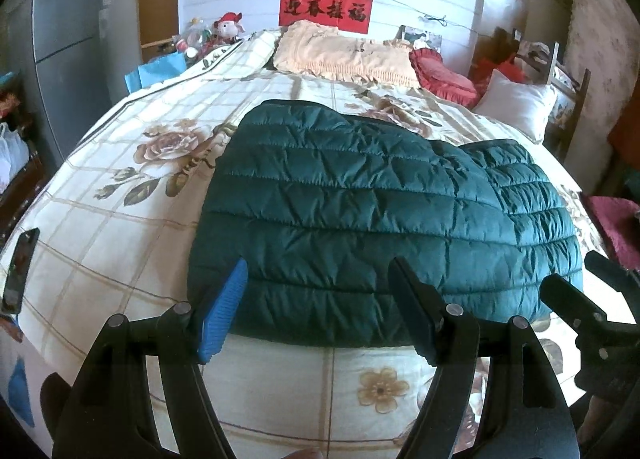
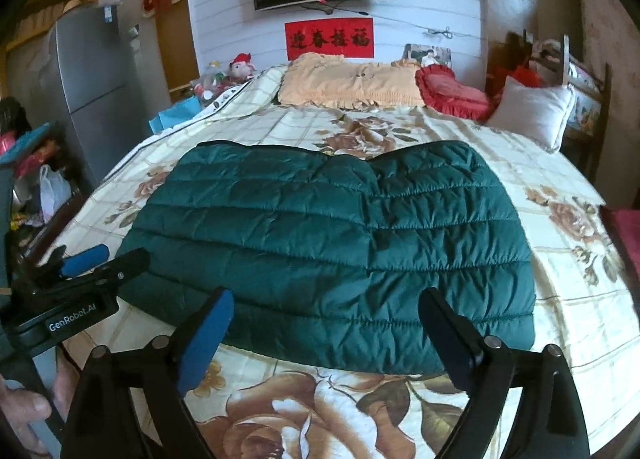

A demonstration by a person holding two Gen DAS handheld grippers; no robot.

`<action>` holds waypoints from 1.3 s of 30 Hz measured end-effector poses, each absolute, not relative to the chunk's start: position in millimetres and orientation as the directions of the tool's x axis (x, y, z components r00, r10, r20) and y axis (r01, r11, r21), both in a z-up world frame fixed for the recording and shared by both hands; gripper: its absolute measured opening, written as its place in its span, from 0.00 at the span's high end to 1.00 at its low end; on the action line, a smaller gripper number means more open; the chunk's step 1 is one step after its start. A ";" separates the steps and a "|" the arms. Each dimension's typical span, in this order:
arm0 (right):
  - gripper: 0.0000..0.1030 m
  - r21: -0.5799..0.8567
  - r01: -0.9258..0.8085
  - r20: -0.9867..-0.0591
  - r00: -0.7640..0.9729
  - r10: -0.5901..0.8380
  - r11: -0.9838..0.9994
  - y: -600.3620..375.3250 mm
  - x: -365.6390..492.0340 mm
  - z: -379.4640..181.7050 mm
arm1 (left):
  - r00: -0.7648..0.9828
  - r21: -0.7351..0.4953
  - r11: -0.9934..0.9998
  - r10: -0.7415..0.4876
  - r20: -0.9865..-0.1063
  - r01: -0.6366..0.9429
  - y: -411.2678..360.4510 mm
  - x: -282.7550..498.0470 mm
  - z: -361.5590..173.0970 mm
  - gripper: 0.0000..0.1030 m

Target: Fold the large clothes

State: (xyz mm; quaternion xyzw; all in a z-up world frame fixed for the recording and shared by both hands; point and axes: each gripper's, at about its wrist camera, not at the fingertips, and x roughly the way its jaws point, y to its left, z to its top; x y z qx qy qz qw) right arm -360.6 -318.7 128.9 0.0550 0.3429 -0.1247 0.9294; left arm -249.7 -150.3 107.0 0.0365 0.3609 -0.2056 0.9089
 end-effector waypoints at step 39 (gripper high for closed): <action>0.03 0.101 0.324 -0.649 0.738 -0.185 0.941 -335.6 -374.2 126.7 | 0.674 -0.026 0.909 -0.328 -0.662 0.416 -162.6 -262.9 105.5 0.29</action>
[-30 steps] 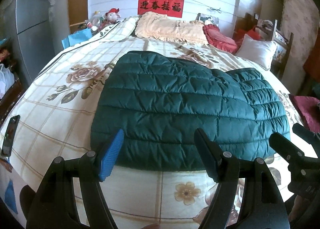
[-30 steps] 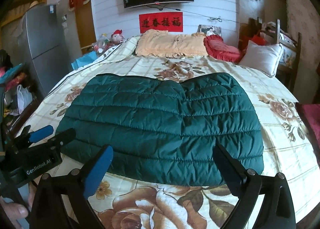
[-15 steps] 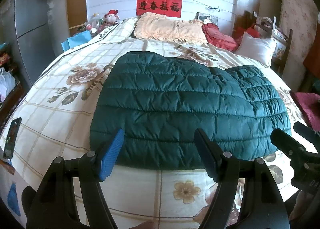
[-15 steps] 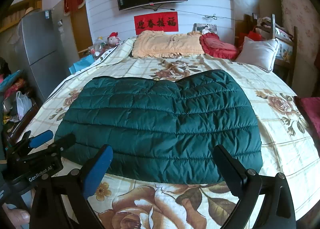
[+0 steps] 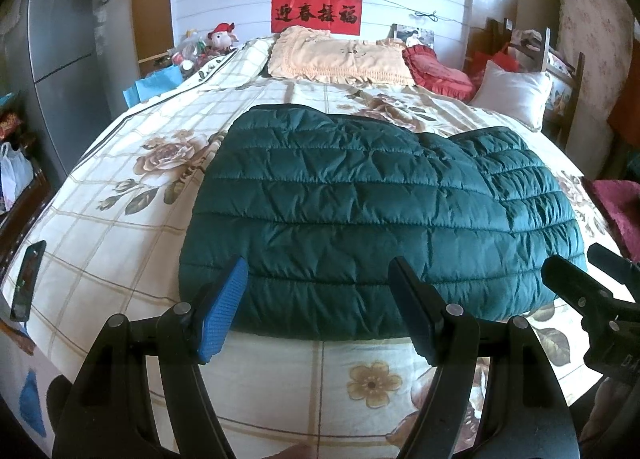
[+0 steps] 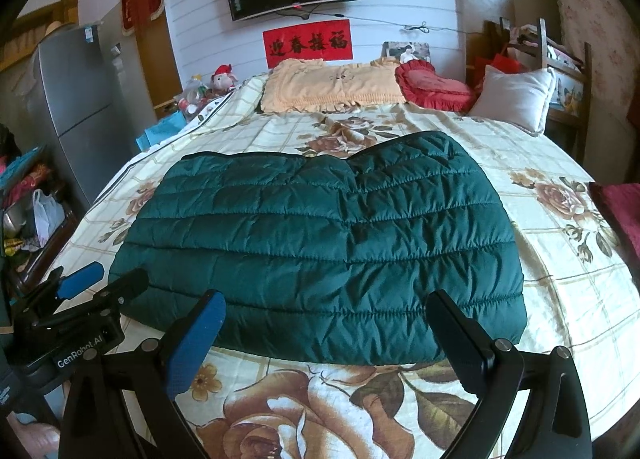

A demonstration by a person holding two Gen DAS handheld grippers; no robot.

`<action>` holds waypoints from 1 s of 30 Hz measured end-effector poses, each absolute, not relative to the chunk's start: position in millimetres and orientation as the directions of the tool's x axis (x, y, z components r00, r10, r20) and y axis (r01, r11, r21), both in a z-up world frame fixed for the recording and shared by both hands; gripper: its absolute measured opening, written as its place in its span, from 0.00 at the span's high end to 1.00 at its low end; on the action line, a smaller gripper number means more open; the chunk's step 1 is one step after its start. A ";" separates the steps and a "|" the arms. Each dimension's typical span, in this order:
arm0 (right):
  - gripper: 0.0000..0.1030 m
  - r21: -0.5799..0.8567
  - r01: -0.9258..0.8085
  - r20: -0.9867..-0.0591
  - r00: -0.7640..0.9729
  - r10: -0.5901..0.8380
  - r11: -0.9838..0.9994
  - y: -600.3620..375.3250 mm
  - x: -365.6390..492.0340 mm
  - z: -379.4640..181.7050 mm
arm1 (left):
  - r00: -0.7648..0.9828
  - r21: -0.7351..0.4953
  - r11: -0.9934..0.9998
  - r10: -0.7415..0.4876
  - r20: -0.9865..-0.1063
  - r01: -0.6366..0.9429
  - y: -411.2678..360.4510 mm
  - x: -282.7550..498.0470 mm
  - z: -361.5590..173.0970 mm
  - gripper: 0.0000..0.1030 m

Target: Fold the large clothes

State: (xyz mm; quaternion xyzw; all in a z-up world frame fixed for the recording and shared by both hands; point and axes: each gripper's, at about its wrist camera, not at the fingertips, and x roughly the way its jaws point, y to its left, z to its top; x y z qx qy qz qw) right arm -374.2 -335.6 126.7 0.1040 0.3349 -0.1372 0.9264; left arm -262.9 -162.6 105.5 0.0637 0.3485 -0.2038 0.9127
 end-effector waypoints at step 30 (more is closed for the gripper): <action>0.03 0.118 0.321 -0.658 0.734 -0.167 0.940 -335.2 -369.9 121.7 | 0.678 -0.008 0.907 -0.321 -0.661 0.422 -167.6 -263.7 103.1 0.29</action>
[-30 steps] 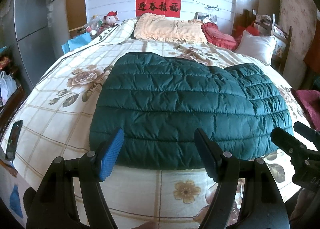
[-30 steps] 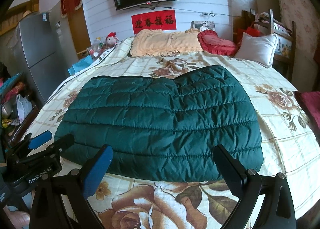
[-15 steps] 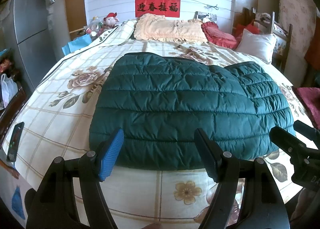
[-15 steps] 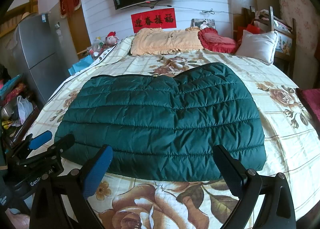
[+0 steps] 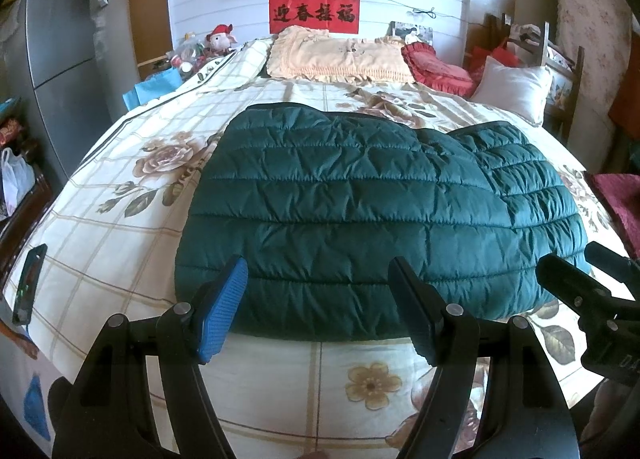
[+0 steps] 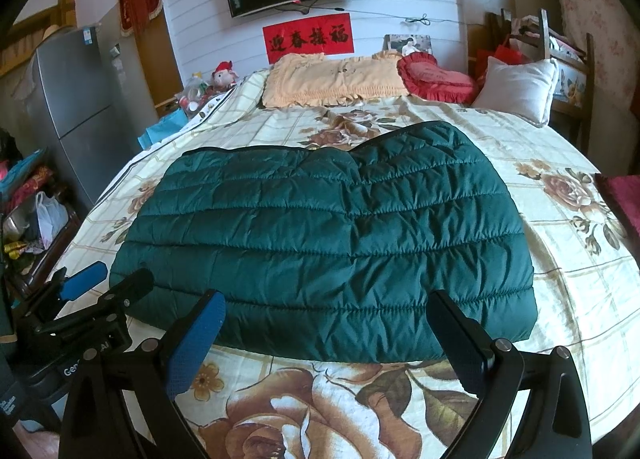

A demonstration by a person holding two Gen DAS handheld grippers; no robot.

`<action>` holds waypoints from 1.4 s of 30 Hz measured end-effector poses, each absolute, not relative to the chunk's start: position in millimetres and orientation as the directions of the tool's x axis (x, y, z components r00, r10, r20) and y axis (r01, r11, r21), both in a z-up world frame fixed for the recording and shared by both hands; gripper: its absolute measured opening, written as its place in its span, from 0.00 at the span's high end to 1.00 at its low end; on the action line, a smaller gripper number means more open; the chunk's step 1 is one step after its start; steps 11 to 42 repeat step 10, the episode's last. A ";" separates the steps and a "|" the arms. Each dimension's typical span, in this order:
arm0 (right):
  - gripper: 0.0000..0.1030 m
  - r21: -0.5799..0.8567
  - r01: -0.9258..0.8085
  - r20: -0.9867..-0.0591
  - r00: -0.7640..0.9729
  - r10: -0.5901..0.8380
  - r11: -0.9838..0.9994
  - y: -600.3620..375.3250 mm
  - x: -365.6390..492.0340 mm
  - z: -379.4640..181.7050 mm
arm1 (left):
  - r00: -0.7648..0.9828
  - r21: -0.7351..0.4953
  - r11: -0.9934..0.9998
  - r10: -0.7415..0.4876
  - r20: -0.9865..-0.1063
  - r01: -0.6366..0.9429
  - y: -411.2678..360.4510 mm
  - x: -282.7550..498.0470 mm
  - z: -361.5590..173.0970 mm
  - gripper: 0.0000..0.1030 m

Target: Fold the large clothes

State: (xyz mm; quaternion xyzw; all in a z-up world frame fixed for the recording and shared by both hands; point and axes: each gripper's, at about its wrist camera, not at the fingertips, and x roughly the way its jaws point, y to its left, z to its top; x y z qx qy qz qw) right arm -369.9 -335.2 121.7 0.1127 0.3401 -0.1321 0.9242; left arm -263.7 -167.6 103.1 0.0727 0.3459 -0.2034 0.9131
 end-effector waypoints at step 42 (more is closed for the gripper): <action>0.03 0.126 0.321 -0.665 0.729 -0.160 0.938 -334.7 -369.1 115.4 | 0.683 0.002 0.902 -0.325 -0.653 0.432 -169.1 -263.1 101.0 0.29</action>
